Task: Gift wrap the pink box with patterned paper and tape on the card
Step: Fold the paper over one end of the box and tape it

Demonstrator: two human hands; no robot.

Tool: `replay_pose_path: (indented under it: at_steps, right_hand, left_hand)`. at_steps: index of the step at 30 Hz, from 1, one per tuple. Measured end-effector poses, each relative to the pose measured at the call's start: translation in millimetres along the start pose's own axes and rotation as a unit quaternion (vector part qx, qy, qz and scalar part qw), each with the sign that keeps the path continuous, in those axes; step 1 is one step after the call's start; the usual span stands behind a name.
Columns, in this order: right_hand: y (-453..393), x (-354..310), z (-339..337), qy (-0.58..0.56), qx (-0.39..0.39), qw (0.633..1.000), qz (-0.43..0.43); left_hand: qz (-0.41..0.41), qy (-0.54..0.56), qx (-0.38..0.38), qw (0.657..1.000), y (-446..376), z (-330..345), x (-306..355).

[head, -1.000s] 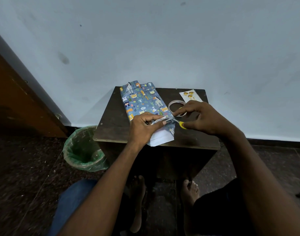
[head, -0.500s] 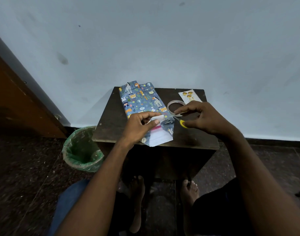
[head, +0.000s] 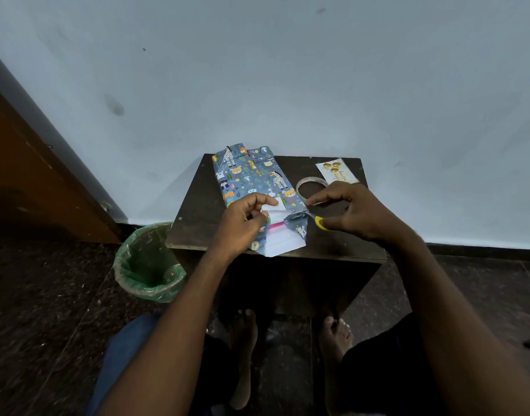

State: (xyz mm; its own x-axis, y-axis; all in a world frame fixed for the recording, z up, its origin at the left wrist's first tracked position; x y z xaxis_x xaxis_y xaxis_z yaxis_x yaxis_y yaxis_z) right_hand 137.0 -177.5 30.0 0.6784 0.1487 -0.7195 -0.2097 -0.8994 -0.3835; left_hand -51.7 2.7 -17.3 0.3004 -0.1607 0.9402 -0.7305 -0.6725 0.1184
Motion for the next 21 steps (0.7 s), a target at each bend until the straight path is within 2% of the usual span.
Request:
replay_pose_path:
  at_steps: [6,13,21]
  right_hand:
    - [3.5,-3.7,6.3,0.040,0.011,0.999,-0.019]
    - [3.1,-9.2,5.3,0.038,0.022,0.999,-0.031]
    - [2.6,-9.0,6.0,0.066,0.001,0.998,-0.022]
  left_hand:
    - [0.026,-0.035,-0.048,0.998,6.8,5.7,1.6]
    - [0.079,-0.044,0.128,0.988,2.6,30.3,-6.1]
    - [0.077,-0.014,0.129,0.989,-2.2,31.0,-11.3]
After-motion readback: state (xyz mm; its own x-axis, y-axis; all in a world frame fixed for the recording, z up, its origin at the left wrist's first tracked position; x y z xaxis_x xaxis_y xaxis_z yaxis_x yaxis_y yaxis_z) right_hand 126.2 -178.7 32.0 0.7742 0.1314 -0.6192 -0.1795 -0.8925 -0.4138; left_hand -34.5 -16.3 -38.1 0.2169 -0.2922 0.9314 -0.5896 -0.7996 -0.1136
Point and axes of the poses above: each hand's wrist, its own y-axis away from the middle knuckle, its own z-axis out of the palm, x = y × z, the point moved 3 cm from there along -y, towards the middle knuckle, and after that the axes turned 14 degrees about -z, right-handed, at the moved point
